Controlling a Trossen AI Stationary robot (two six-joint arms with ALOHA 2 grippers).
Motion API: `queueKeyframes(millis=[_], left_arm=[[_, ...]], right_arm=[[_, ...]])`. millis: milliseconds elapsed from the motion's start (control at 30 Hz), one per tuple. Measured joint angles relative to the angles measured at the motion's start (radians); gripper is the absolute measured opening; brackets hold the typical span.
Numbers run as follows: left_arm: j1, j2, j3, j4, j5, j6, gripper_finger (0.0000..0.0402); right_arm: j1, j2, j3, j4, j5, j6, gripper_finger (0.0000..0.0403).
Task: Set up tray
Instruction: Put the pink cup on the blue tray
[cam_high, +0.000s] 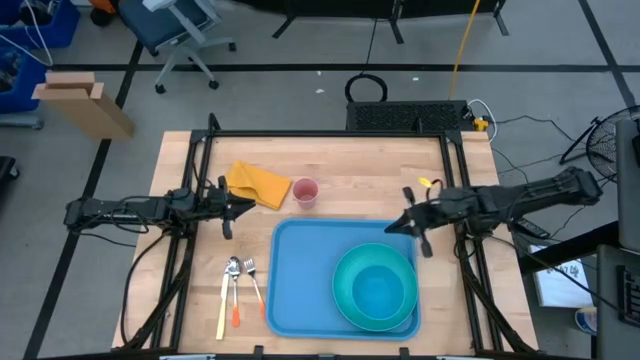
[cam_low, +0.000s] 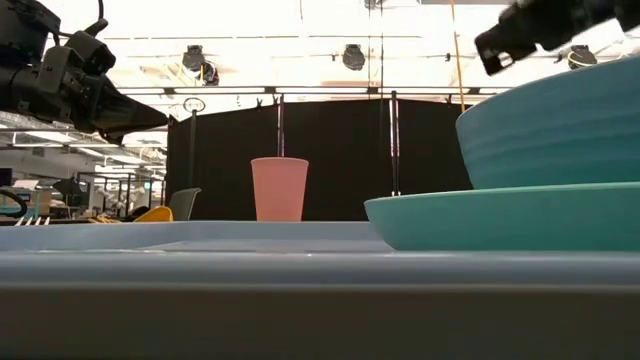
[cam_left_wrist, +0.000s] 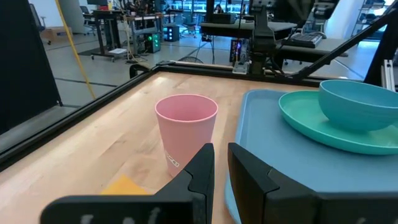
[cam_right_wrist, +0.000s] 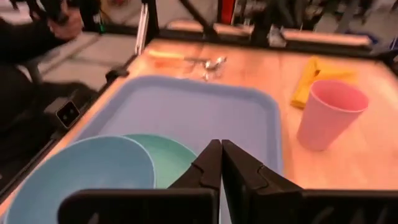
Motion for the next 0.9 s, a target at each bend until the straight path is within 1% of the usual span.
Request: queueKeyframes(millis=[133,267,367,500,633,700,767,833,900], left_arm=[[0.0,0.0,0.0,0.001,0.0,-0.032,0.0049],[0.0,0.0,0.0,0.005,-0.005,-0.042,0.0049],[0.0,0.0,0.0,0.006,-0.007,-0.037,0.0049],[0.0,0.0,0.0,0.004,-0.024,-0.037,0.0049],[0.0,0.022,0.0,0.009,-0.031,-0.111,0.0049],[0.0,0.054,0.006,0.012,-0.056,-0.164,0.0049],[0.0,0.108,0.043,0.008,-0.075,-0.181,0.0049],[0.0,0.183,0.103,0.015,-0.089,-0.183,0.0049],[0.0,0.286,0.189,-0.005,-0.109,-0.16,0.0049]], right_arm=[[-0.061,-0.123,-0.113,0.102,0.002,-0.01,0.0001],[-0.116,-0.182,-0.206,0.196,-0.001,-0.033,0.0001],[-0.154,-0.206,-0.264,0.247,-0.001,-0.036,0.0],[-0.194,-0.223,-0.339,0.381,-0.002,-0.033,0.0],[-0.203,-0.228,-0.412,0.475,-0.022,-0.044,0.0],[-0.203,-0.228,-0.449,0.518,-0.029,-0.056,0.0],[-0.207,-0.228,-0.474,0.551,-0.026,-0.067,0.0],[-0.217,-0.23,-0.481,0.562,-0.027,-0.066,0.0],[-0.227,-0.231,-0.481,0.566,-0.028,-0.053,0.0]])
